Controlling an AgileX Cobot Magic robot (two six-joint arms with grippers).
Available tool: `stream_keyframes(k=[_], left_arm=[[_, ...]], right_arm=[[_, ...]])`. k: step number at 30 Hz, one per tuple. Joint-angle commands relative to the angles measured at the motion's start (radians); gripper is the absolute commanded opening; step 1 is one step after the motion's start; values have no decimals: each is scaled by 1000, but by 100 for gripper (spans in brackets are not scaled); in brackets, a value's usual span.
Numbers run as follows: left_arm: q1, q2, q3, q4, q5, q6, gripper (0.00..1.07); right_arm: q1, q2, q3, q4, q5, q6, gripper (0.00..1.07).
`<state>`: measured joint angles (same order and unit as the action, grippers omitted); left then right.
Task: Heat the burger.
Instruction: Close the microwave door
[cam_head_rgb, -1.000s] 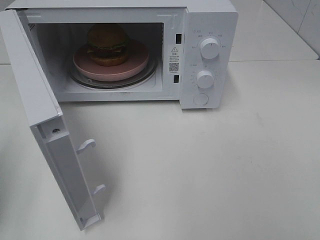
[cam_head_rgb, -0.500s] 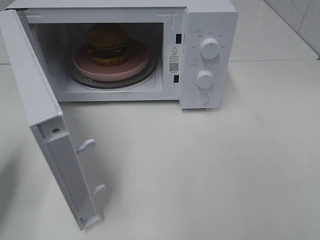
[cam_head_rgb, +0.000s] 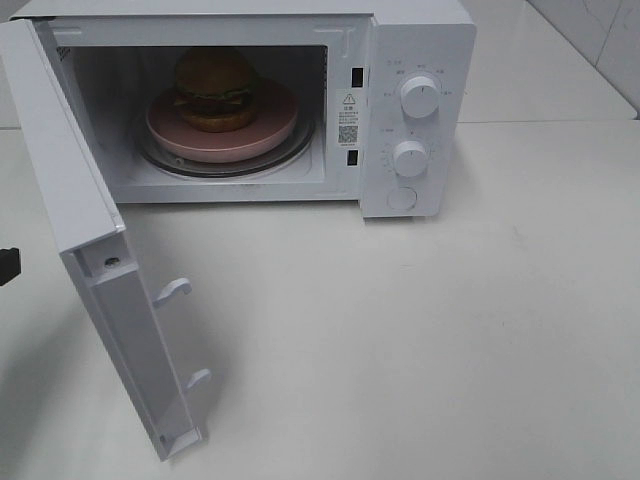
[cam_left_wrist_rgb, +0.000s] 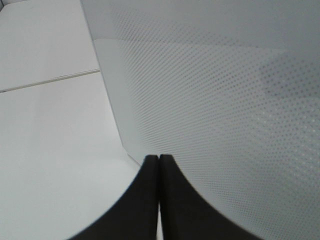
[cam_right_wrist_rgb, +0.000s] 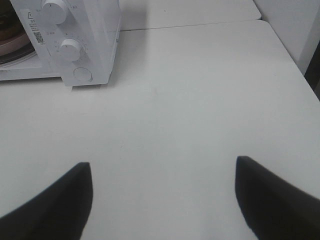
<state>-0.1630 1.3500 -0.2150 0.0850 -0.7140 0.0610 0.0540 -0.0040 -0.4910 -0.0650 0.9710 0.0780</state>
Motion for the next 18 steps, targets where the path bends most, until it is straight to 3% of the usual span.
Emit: stream_keyframes(k=[1, 18], left_arm=[[-29, 33, -20, 5, -40, -6, 0], [-246, 218, -138, 3, -119, 14, 0]], right_arm=[[-5, -26, 3, 1, -9, -3, 76], [-5, -26, 3, 1, -9, -3, 76]])
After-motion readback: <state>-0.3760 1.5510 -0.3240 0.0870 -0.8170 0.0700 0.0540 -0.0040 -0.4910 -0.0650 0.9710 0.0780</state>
